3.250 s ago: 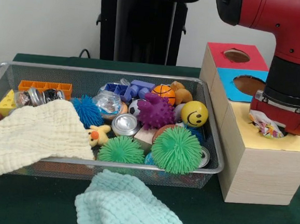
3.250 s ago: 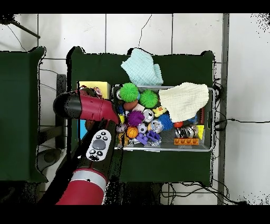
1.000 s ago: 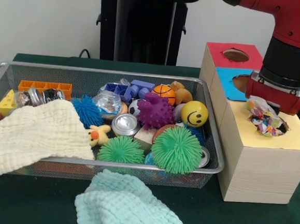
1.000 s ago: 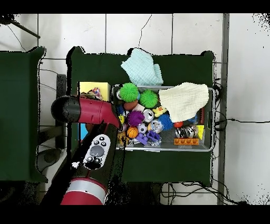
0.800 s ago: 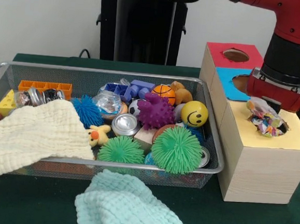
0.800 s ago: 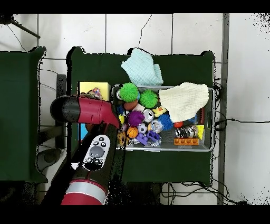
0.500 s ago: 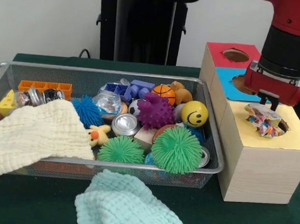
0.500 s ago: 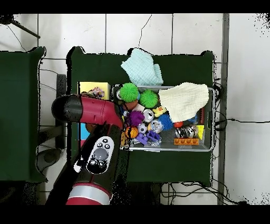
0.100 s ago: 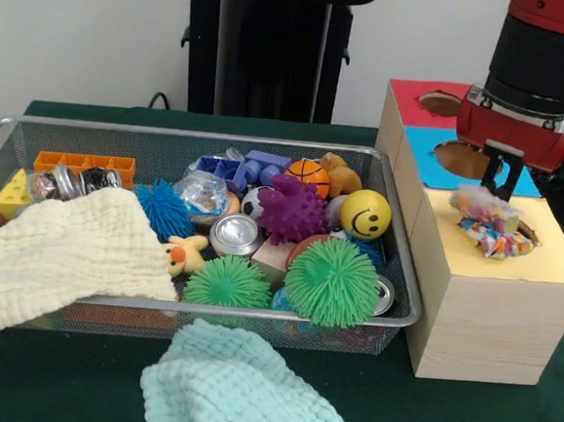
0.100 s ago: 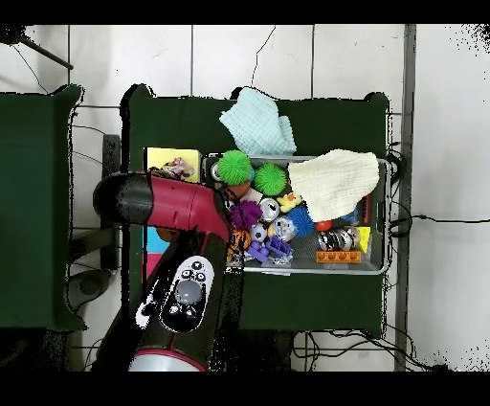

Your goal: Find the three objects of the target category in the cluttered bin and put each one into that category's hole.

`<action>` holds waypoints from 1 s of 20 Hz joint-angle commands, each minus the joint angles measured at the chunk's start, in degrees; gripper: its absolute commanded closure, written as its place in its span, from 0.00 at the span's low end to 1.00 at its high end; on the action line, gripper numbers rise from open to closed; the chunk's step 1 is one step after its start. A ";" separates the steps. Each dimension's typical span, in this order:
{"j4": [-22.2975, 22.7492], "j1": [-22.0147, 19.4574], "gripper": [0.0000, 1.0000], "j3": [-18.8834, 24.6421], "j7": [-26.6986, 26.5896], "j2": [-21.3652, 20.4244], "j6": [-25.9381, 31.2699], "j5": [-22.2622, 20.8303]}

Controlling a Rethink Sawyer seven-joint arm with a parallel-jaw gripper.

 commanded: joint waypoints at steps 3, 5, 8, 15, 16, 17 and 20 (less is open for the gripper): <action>1.87 -2.29 1.00 3.33 2.90 -2.10 14.62 -4.48; 1.37 -2.25 1.00 3.69 3.21 -2.31 14.25 -4.65; 0.60 -2.88 1.00 4.63 2.95 -1.73 13.32 -5.10; -1.21 -3.90 1.00 5.98 3.22 0.43 11.05 -5.48; -2.03 -3.64 1.00 5.78 3.66 1.49 10.14 -5.74; -3.28 -3.36 1.00 5.72 4.33 2.98 9.26 -5.73; -6.83 -3.10 1.00 6.03 5.61 7.00 7.32 -5.25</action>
